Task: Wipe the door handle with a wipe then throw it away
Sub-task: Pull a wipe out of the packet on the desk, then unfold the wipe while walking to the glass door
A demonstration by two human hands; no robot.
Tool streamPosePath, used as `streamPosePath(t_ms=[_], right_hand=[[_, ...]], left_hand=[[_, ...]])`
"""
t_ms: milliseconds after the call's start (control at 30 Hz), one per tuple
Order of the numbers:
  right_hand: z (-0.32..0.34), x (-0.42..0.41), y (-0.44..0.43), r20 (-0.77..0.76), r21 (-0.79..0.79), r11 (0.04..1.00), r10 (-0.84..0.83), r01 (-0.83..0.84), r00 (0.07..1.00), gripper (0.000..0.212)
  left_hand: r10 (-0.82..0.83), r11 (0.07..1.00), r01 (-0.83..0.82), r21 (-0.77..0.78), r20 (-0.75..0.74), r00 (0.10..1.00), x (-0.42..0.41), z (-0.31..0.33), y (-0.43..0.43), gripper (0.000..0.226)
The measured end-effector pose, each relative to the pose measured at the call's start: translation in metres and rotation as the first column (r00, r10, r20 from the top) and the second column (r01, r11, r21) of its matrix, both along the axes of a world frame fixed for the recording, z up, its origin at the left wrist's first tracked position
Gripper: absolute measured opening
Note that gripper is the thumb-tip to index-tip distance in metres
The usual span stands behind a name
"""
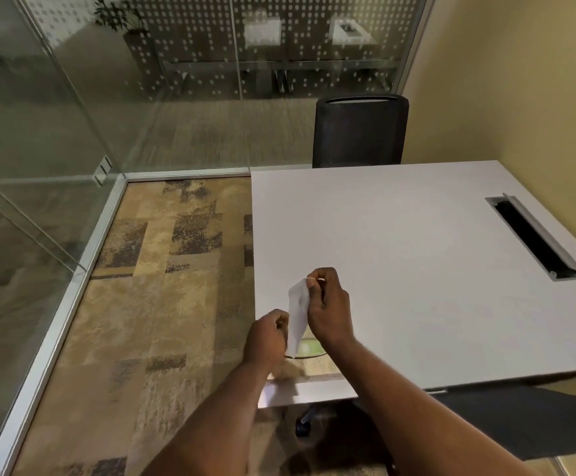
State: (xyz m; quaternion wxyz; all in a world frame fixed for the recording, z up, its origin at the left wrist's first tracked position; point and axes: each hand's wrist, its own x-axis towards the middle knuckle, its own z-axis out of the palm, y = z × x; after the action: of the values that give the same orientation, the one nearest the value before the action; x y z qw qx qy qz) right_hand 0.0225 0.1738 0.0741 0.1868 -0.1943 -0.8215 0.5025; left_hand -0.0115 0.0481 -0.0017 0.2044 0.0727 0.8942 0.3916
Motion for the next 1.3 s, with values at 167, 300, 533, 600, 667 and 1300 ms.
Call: streamPosePath(t_ms=[167, 300, 533, 600, 667, 1300], right_hand=[[0.016, -0.012, -0.015, -0.022, -0.080, 0.996, -0.025, 0.024, 0.999, 0.013], [0.036, -0.027, -0.035, -0.079, -0.081, 0.997, 0.004, -0.011, 0.997, 0.009], [0.081, -0.054, -0.100, -0.167, -0.095, 0.988, 0.104, -0.121, 0.981, 0.009], [0.093, -0.056, -0.119, -0.202, -0.088, 0.984, 0.138, -0.158, 0.970, 0.009], [0.107, -0.054, -0.141, -0.228, -0.083, 0.976, 0.179, -0.202, 0.957, 0.008], [0.154, -0.051, -0.349, -0.313, -0.131, 0.866, 0.425, -0.482, 0.849, 0.007]], left_hand=[[0.257, 0.878, -0.286, 0.384, 0.126, 0.958, -0.010, 0.060, -0.018, 0.034], [0.339, 0.754, -0.370, 0.542, 0.160, 0.927, -0.015, 0.099, -0.036, 0.042], [0.460, 0.784, -0.381, 0.489, -0.047, 0.886, -0.022, 0.163, -0.099, 0.021], [0.493, 0.781, -0.389, 0.488, -0.099, 0.865, -0.022, 0.173, -0.120, 0.021], [0.527, 0.767, -0.397, 0.503, -0.143, 0.838, -0.020, 0.182, -0.143, 0.027], [0.775, 0.618, -0.583, 0.528, -0.286, 0.563, 0.020, 0.233, -0.347, 0.018]])
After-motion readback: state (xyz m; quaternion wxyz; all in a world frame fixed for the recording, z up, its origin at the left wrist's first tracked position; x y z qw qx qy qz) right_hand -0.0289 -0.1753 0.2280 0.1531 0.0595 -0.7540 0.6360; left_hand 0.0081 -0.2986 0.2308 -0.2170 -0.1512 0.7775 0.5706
